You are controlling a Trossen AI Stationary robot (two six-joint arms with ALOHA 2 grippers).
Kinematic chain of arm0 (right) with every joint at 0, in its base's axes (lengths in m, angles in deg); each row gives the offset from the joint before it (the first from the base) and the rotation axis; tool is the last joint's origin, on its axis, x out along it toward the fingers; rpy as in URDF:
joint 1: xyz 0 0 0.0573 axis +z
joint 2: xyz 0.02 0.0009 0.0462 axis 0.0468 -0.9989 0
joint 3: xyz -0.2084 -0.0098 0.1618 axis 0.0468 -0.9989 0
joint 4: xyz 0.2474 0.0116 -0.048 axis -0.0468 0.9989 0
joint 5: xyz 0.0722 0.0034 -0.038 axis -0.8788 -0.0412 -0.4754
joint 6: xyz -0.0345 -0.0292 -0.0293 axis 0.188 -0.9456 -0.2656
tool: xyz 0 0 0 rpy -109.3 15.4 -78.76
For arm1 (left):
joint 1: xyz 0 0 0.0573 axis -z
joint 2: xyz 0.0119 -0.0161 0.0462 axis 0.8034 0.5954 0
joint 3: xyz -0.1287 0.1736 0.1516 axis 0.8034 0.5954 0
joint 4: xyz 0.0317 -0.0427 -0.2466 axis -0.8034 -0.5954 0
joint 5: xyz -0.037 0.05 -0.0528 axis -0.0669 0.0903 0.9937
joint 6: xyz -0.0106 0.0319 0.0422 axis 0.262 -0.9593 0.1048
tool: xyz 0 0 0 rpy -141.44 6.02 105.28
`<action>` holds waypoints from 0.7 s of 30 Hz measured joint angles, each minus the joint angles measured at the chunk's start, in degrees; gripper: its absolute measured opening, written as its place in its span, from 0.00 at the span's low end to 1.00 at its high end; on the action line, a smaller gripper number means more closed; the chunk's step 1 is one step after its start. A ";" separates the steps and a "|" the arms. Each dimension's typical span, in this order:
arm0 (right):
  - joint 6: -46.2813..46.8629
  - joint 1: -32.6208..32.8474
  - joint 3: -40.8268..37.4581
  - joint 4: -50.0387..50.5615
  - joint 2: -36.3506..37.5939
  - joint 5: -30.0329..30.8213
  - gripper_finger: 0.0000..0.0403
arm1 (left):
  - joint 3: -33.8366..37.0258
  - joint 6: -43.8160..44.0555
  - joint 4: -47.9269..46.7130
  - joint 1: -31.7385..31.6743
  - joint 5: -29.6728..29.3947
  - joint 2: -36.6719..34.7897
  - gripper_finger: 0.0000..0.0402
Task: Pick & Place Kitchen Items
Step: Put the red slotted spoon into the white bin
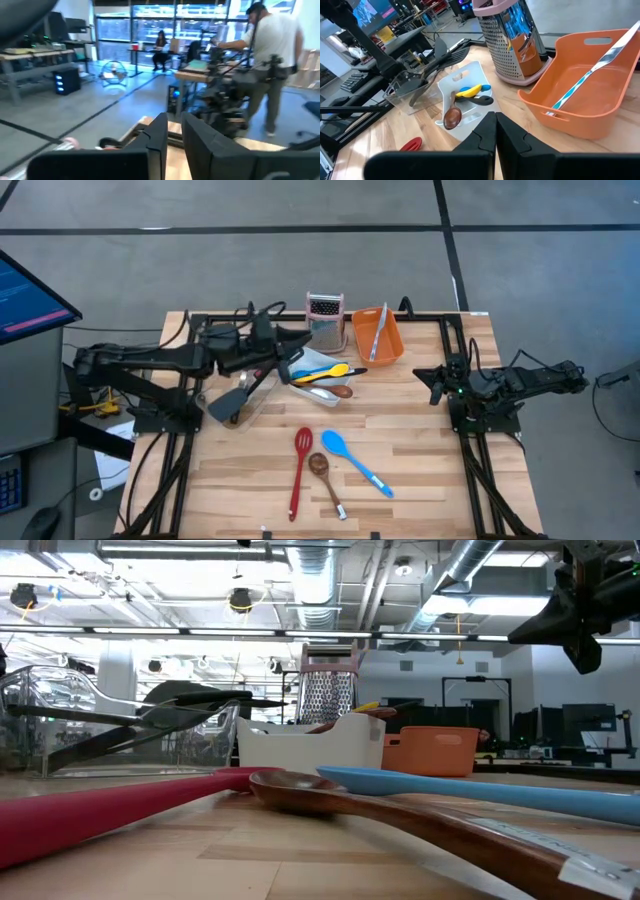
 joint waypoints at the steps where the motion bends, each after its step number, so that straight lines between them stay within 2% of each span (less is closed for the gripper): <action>1: -0.02 0.00 -0.02 0.00 0.00 0.09 0.00 | 0.00 0.95 -0.04 0.75 0.08 -0.19 0.09; 7: -0.03 0.00 -0.02 0.01 0.00 -0.15 0.00 | 0.02 8.99 0.15 5.74 0.11 -0.27 0.05; 11: -0.37 0.13 -0.02 0.01 0.00 -0.75 0.00 | 0.02 11.17 0.24 8.80 0.09 -0.25 0.03; 15: -0.61 0.13 -0.02 1.13 0.00 -4.53 0.00 | 0.02 15.90 0.44 11.09 0.09 -0.22 0.02; 21: -0.60 0.16 -0.02 5.05 0.00 -9.49 0.00 | 0.04 27.59 1.12 14.43 -0.15 -0.18 0.01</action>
